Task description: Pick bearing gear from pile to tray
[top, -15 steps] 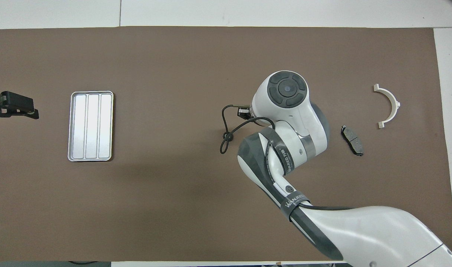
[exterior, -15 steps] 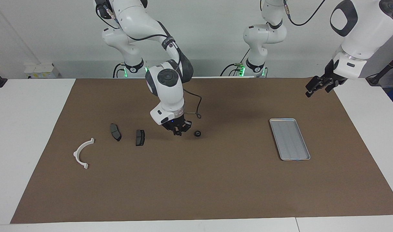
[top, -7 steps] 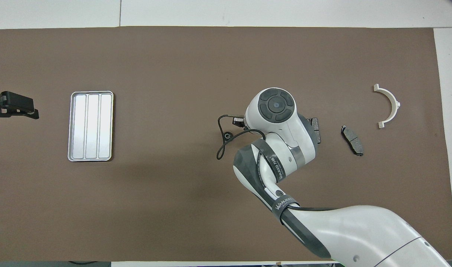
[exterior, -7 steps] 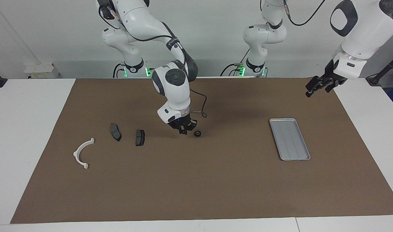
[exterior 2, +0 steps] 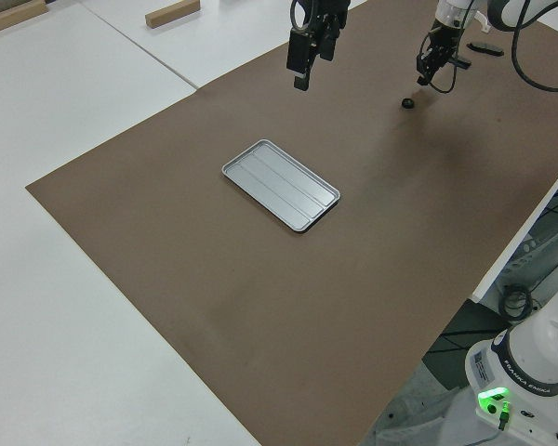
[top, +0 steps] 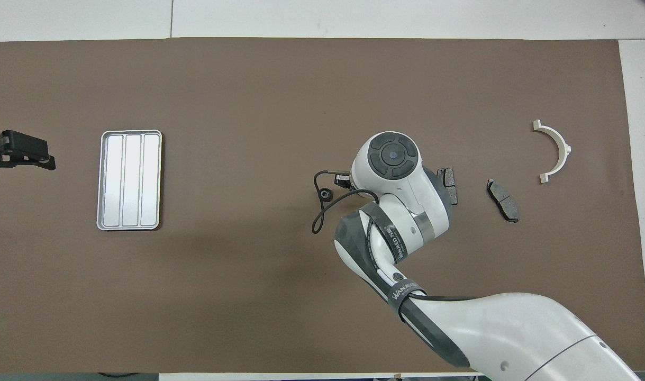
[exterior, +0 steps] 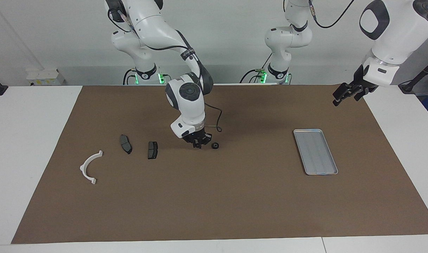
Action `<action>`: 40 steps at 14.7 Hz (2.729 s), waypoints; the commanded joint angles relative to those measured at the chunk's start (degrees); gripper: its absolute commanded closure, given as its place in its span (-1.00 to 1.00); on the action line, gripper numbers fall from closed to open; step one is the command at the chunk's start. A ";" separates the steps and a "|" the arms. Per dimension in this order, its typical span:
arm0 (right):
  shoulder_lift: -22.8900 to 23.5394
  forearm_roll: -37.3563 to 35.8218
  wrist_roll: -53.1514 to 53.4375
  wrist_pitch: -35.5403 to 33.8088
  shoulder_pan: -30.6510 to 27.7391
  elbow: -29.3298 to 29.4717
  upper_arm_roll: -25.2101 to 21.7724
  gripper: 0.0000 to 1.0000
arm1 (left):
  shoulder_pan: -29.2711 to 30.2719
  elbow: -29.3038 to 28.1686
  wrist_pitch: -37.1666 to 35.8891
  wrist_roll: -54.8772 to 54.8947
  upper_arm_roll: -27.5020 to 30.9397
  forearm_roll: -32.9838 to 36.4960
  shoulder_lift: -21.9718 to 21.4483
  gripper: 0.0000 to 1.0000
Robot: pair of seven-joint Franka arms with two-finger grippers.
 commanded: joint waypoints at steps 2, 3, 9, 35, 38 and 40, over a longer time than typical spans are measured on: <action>-0.45 0.64 -2.04 4.13 -0.69 -3.47 0.25 1.00 | 0.23 -0.92 -0.67 0.31 -0.19 0.30 -1.30 -1.00; -0.45 0.64 -2.13 4.13 -0.86 -3.47 0.25 1.00 | 0.23 -0.92 -0.67 0.31 -0.10 0.30 -1.30 -1.00; -0.10 0.64 -2.13 4.31 -0.87 -3.56 0.25 0.68 | 0.23 -0.92 -0.67 0.31 -0.19 0.30 -1.30 -1.00; -8.88 0.64 -32.07 -9.30 -20.63 5.41 -0.19 -1.00 | -0.90 -0.92 -1.11 0.48 -0.36 0.30 -1.30 -1.00; -10.99 -0.23 -37.01 -12.03 -25.38 5.32 -0.37 -1.00 | -1.61 -1.53 -0.58 -0.13 -0.28 0.21 -1.56 -1.00; -11.87 -0.32 -39.65 -13.44 -28.62 5.32 -0.54 -1.00 | -1.96 -3.89 0.64 -2.57 -0.36 0.21 -2.52 -1.00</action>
